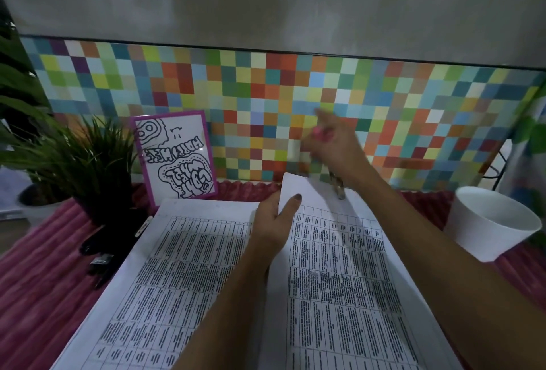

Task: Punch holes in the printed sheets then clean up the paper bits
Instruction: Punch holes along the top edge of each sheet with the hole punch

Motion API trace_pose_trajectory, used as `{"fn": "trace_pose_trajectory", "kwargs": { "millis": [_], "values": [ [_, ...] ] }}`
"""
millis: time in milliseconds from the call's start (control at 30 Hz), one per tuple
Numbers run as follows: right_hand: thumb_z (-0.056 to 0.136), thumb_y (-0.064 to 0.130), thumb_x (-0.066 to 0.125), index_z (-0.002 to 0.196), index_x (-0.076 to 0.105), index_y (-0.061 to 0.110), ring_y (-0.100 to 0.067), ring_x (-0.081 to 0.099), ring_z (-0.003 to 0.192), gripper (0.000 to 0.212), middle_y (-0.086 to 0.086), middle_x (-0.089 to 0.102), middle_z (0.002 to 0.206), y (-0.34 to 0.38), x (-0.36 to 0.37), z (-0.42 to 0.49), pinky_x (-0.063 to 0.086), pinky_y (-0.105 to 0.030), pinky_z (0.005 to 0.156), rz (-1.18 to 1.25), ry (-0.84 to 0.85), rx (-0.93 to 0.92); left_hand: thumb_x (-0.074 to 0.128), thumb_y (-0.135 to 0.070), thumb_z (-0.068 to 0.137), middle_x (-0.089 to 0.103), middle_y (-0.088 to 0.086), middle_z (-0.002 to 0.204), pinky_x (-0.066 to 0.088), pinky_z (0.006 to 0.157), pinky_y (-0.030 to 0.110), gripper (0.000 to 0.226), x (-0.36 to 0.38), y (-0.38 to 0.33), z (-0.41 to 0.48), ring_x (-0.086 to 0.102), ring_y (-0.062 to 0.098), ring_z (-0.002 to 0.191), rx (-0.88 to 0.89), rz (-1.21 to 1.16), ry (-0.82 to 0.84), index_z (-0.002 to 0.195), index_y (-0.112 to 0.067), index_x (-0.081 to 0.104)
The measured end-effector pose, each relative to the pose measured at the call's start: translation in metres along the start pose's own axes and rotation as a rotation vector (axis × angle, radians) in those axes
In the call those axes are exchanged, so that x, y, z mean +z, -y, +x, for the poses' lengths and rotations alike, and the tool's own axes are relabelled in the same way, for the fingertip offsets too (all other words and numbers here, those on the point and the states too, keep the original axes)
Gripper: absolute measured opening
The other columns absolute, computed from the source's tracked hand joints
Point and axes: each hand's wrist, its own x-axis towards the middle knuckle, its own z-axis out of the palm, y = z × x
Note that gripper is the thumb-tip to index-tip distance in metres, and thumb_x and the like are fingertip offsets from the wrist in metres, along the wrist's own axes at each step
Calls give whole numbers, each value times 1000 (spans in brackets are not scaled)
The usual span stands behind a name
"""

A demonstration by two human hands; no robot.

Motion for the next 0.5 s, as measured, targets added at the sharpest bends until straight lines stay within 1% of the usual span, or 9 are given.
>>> {"fn": "trace_pose_trajectory", "kwargs": {
  "millis": [67,133,167,200,233,267,367,433,500],
  "values": [
    [89,5,63,112,62,2,-16,60,54,23,-12,66,79,9,-5,7,50,-29,53,428,-272,48,53,-32,98,72,2,114,51,99,50,33,2,-2,-2,66,21,111,11,-17,10,123,-16,66],
    [91,2,57,95,63,-5,-24,57,51,9,-17,63,69,13,-2,11,50,-32,55,710,-366,66,52,-29,98,73,5,108,52,93,45,31,4,-3,-3,68,22,104,34,-39,19,123,-16,65],
    [92,2,56,90,62,-4,-25,57,52,8,-20,62,69,14,2,11,51,-33,56,768,-367,62,52,-30,98,72,13,96,53,84,42,29,5,-3,-3,67,23,92,46,-45,23,119,-16,66],
    [92,2,55,88,61,-3,-26,58,54,9,-21,62,71,13,7,10,53,-33,57,796,-355,47,52,-32,98,64,24,83,48,73,40,27,5,-3,-3,60,23,77,55,-43,24,113,-16,67],
    [92,2,55,86,61,-2,-27,58,55,10,-22,62,73,12,12,8,54,-34,58,810,-345,28,52,-33,98,54,29,74,42,65,40,26,5,-2,-3,51,23,68,59,-40,14,107,-14,67],
    [93,2,54,85,60,-1,-27,59,56,11,-22,62,74,11,16,6,55,-34,58,822,-344,12,52,-34,97,50,32,72,39,62,41,27,5,-2,-2,46,24,66,61,-40,1,103,-12,66],
    [93,2,53,82,60,1,-28,60,56,12,-22,62,72,11,21,5,55,-35,58,846,-381,-20,54,-32,97,60,33,88,51,71,53,26,4,-2,-1,58,36,76,67,-66,-18,110,-14,67],
    [92,3,54,82,60,1,-28,60,57,12,-22,62,71,11,22,6,55,-37,60,847,-374,-39,54,-30,97,62,33,96,50,81,60,24,4,-1,0,61,47,86,83,-79,-30,113,-18,67],
    [92,3,54,84,60,-1,-28,60,56,11,-20,62,71,12,21,6,54,-35,59,834,-320,-28,54,-27,98,62,33,98,49,83,62,23,4,-1,0,60,50,90,94,-82,-27,115,-20,67]
  ]
}}
